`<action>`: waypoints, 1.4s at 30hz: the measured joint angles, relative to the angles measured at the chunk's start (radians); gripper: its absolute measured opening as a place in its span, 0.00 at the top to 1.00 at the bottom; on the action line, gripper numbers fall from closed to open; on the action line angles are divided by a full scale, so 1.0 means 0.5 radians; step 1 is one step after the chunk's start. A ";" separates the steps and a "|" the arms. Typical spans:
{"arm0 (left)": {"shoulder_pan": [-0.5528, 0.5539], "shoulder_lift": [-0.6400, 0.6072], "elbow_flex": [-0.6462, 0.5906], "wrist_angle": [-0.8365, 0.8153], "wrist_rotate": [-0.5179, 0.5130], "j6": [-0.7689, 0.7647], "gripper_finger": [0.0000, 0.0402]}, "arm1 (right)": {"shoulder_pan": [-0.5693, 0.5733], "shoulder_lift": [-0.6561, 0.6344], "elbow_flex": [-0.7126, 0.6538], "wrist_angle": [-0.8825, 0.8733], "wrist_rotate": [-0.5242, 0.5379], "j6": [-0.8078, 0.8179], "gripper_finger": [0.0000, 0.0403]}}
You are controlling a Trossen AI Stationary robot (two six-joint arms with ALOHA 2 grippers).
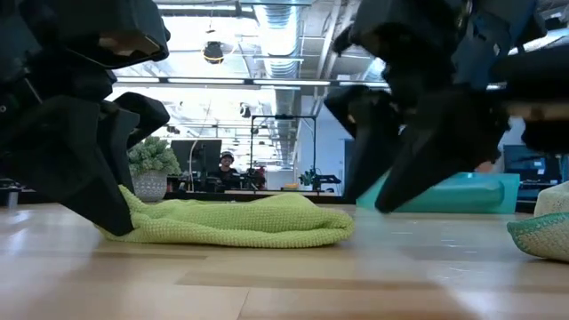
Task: Fold microfiber towels
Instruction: Stack the green microfiber cloth on top of the blue microfiber cloth in the blue bin
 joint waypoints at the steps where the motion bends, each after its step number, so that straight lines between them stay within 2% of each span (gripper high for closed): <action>1: 0.001 0.000 0.000 0.000 0.000 0.012 1.00 | 0.010 -0.008 0.000 0.031 -0.001 0.000 0.54; 5: 0.004 0.000 0.000 0.002 -0.001 0.023 1.00 | 0.058 0.017 0.002 0.213 -0.001 -0.052 0.46; 9: 0.005 0.000 0.000 0.005 0.000 0.023 1.00 | 0.112 0.112 0.003 0.352 0.046 -0.173 0.44; 16: 0.005 0.000 0.000 0.006 0.044 0.040 1.00 | 0.100 0.217 0.004 0.398 0.113 -0.139 0.47; 28: 0.006 -0.002 0.000 0.007 0.081 0.052 1.00 | 0.042 0.228 0.004 0.423 0.110 -0.063 0.54; 36: 0.006 -0.002 0.000 0.007 0.088 0.050 1.00 | 0.012 0.279 0.007 0.457 0.093 0.015 0.64; 42: 0.006 -0.002 0.000 0.009 0.092 0.049 1.00 | 0.024 0.284 0.007 0.458 0.109 0.093 0.84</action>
